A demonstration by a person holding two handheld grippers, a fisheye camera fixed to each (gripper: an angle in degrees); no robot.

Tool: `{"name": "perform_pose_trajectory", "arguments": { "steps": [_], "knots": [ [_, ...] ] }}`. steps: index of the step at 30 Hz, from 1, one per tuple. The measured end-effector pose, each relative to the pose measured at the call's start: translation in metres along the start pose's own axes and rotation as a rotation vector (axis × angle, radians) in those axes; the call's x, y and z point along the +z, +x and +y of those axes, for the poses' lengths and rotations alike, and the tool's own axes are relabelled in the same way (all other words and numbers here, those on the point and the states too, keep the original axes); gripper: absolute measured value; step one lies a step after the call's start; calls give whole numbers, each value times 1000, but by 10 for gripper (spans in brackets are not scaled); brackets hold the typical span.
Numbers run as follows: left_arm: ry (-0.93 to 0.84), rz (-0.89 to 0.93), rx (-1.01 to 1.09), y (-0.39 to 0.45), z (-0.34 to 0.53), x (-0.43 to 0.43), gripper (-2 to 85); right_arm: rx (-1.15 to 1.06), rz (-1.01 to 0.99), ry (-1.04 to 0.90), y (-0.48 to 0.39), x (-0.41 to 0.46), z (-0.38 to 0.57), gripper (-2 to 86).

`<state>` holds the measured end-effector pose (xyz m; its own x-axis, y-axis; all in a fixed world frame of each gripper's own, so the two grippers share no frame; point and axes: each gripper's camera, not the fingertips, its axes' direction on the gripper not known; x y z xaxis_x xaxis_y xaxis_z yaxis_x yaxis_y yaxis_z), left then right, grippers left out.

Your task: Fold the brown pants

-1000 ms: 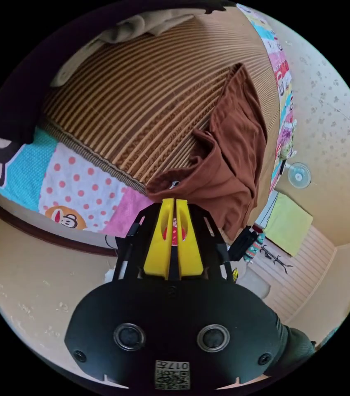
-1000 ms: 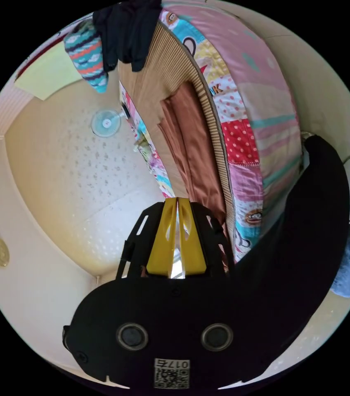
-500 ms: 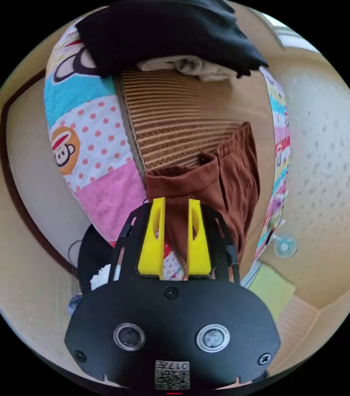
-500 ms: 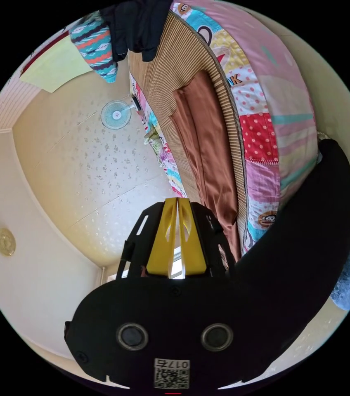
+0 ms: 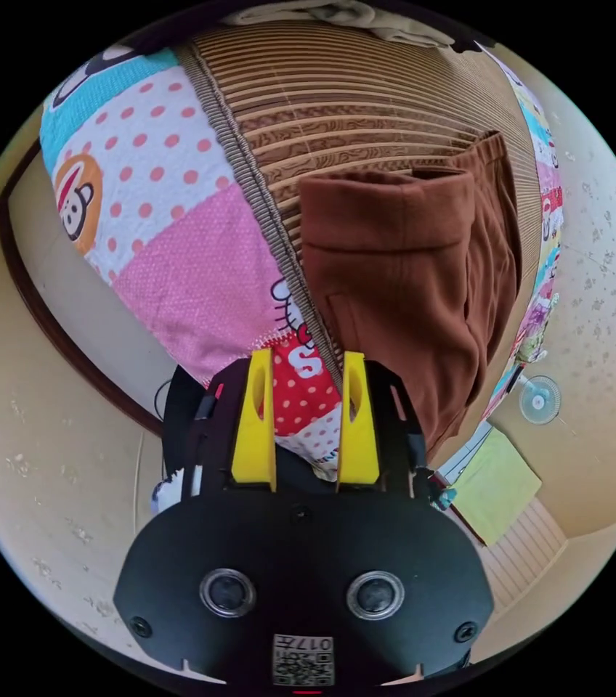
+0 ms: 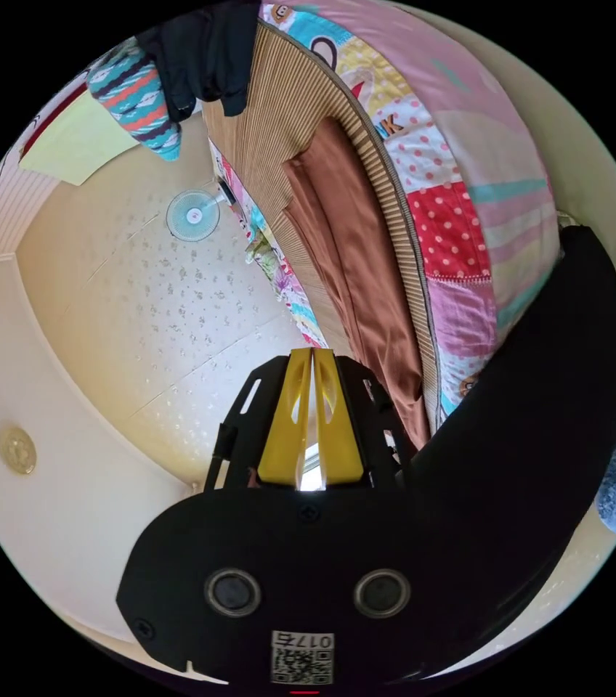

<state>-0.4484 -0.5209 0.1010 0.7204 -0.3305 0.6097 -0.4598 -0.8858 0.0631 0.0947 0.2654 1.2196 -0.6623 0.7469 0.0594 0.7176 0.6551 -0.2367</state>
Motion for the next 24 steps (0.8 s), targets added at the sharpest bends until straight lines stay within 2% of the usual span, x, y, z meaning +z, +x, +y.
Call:
{"name": "perform_pose_trajectory", "arguments": {
  "steps": [3,6,10,13,16,20,21,23,24],
  "knots": [
    [12,-11,7,8,7,-8,115,-8,-8,-59,-20,11,-9,5],
    [109,25,6,18,18,-21,122,-21,35,-113,-43,19,-19,5],
    [79,70,15,26,17,-6,141,-31,88,-187,-66,29,-27,6],
    [71,-38,18,35,17,5,118,-23,130,-234,-79,34,-30,6],
    [-3,-169,143,51,12,10,70,-28,142,-267,-90,35,-33,6],
    [-335,-146,493,56,2,19,23,-17,212,-298,-101,32,-33,6],
    [-357,-150,546,48,4,11,12,-8,231,-308,-102,30,-33,6],
    [-307,-203,495,28,4,-9,0,12,267,-316,-103,28,-35,5],
    [-218,-304,412,13,4,-25,-5,30,300,-317,-103,26,-36,5]
  ]
}}
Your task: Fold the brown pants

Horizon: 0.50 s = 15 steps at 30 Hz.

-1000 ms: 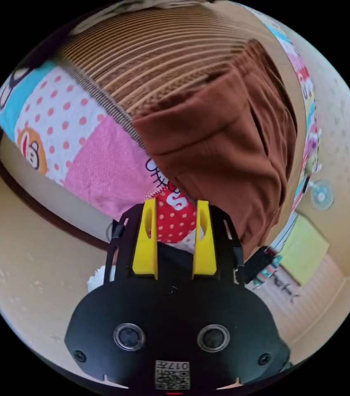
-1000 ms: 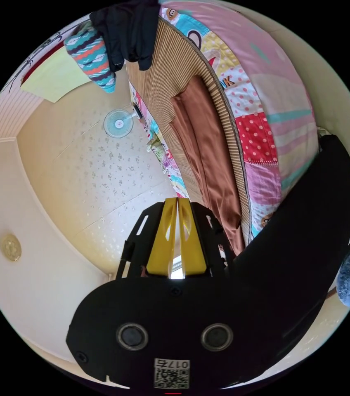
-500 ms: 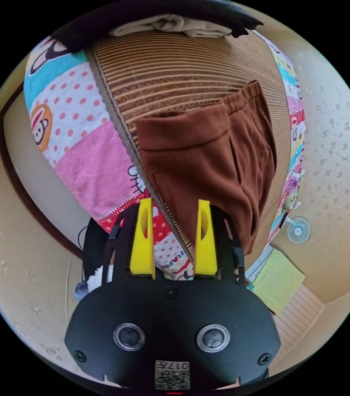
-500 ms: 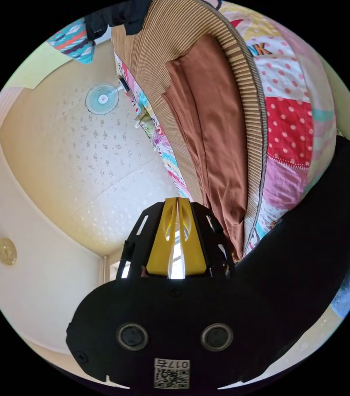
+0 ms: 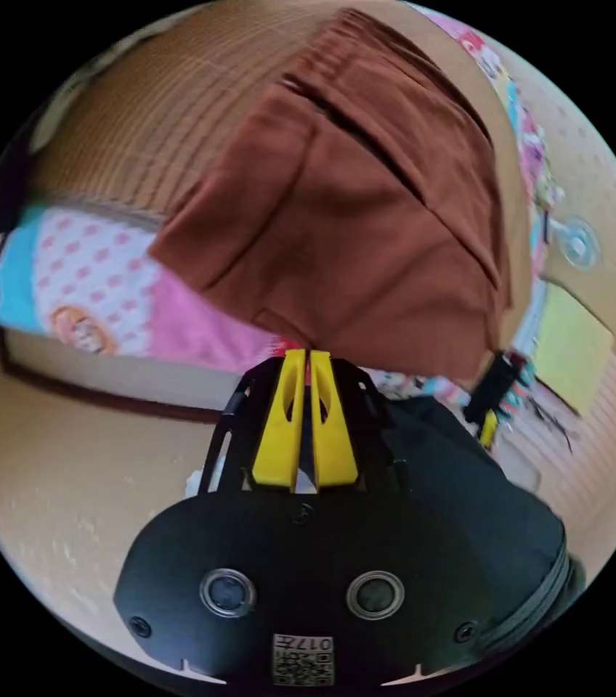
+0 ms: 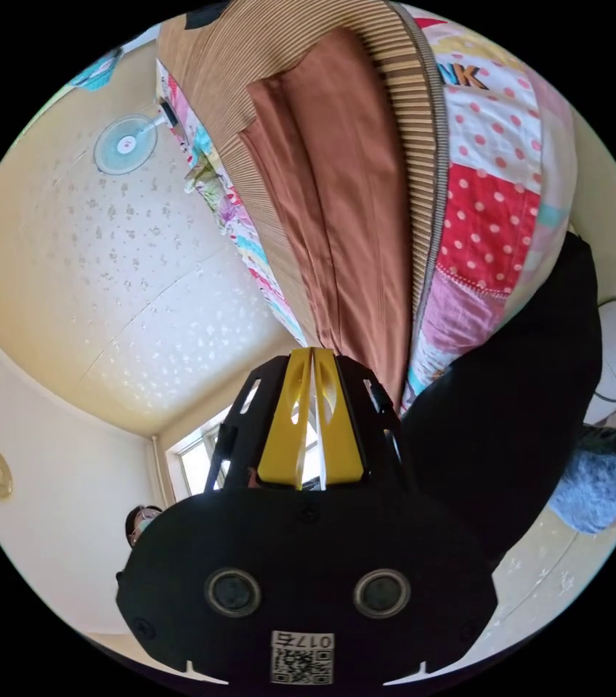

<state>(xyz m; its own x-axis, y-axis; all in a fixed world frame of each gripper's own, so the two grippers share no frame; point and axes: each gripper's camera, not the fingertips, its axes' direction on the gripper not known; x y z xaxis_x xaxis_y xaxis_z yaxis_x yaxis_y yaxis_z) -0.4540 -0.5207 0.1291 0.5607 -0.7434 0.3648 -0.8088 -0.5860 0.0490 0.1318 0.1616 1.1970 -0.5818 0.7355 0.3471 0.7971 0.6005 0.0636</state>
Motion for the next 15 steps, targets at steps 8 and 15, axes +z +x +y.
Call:
{"name": "perform_pose_trajectory", "arguments": {
  "steps": [8,15],
  "knots": [
    [166,314,-347,-58,73,13,21,117,214,23,-10,-5,-22,5],
    [96,423,-322,-13,100,53,51,81,615,3,-70,38,-89,7]
  ]
}}
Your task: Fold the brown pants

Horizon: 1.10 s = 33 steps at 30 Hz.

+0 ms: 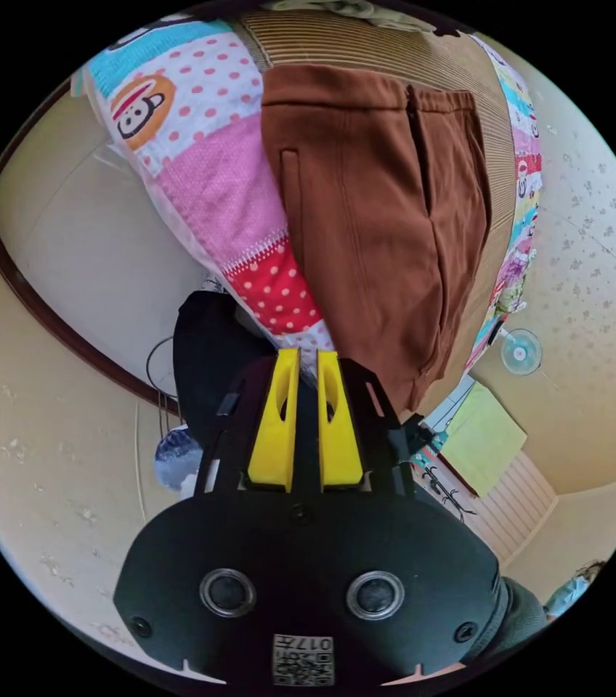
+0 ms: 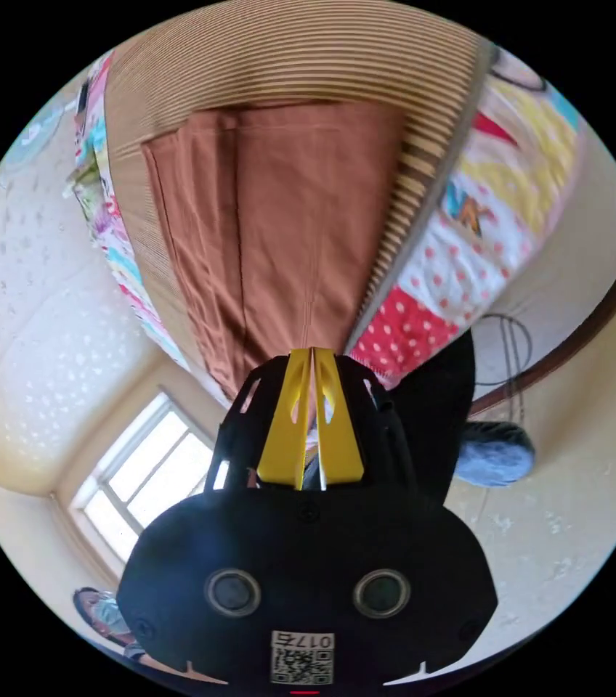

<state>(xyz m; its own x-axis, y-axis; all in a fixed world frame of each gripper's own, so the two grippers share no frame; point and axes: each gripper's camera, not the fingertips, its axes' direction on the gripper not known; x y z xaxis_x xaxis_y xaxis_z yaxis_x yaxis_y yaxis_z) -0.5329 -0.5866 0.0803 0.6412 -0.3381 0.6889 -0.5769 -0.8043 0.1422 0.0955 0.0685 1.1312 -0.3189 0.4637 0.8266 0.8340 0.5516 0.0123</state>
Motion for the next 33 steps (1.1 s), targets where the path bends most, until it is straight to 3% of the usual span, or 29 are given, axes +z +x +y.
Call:
{"name": "perform_pose_trajectory", "arguments": {
  "steps": [9,12,15,17,19,23,28,33],
  "knots": [
    [-128,-120,95,38,24,19,51,-486,749,-56,-142,87,-40,5],
    [-157,-162,118,45,20,24,52,-552,1005,-112,-131,137,-32,5],
    [-191,-203,137,48,12,32,60,-743,1183,-157,-120,167,0,6],
    [-193,-228,142,48,7,36,71,-744,1247,-245,-103,179,11,7],
    [-179,-225,140,46,1,38,83,-694,1216,-274,-86,178,19,6],
    [-118,-177,98,33,-15,40,121,-293,1044,-147,-46,141,23,7],
    [38,-139,9,14,-41,25,146,-52,571,17,16,99,65,19],
    [240,-3,-229,-20,-57,22,160,149,152,200,94,98,118,82]
  ]
}}
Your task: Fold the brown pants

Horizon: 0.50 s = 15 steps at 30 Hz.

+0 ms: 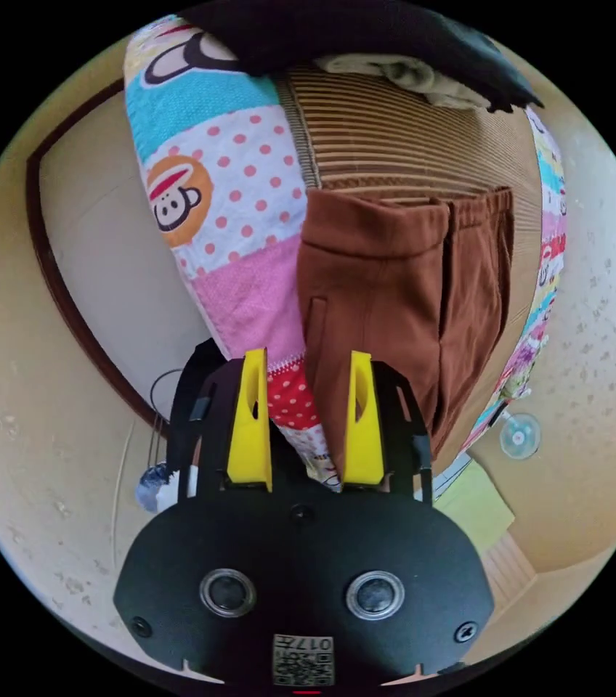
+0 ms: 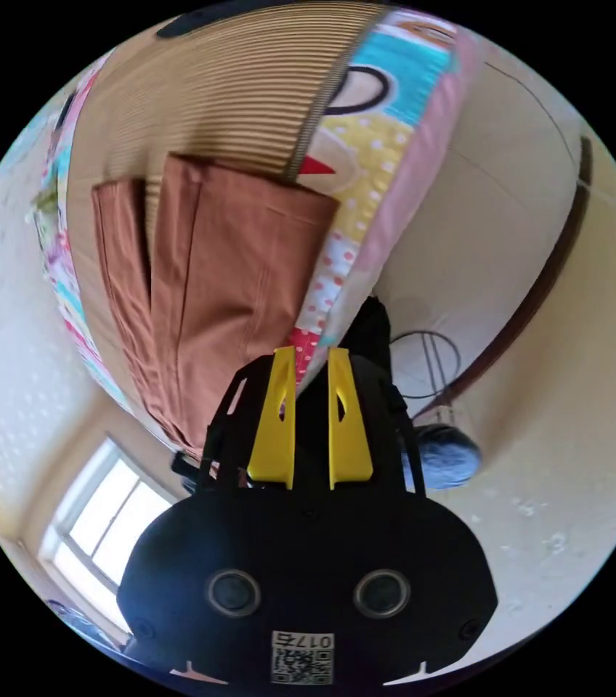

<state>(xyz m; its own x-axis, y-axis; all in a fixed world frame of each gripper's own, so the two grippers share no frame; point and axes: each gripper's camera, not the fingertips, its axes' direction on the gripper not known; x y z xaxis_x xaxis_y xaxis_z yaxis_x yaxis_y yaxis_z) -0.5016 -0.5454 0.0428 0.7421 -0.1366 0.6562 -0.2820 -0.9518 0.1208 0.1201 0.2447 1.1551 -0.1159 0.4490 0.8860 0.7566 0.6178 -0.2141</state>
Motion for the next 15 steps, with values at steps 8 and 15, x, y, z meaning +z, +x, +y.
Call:
{"name": "perform_pose_trajectory", "arguments": {
  "steps": [8,15],
  "knots": [
    [21,152,-133,-31,6,32,101,101,-361,67,32,80,37,94],
    [-104,272,162,-11,9,15,38,-156,-129,166,-24,93,71,16]
  ]
}}
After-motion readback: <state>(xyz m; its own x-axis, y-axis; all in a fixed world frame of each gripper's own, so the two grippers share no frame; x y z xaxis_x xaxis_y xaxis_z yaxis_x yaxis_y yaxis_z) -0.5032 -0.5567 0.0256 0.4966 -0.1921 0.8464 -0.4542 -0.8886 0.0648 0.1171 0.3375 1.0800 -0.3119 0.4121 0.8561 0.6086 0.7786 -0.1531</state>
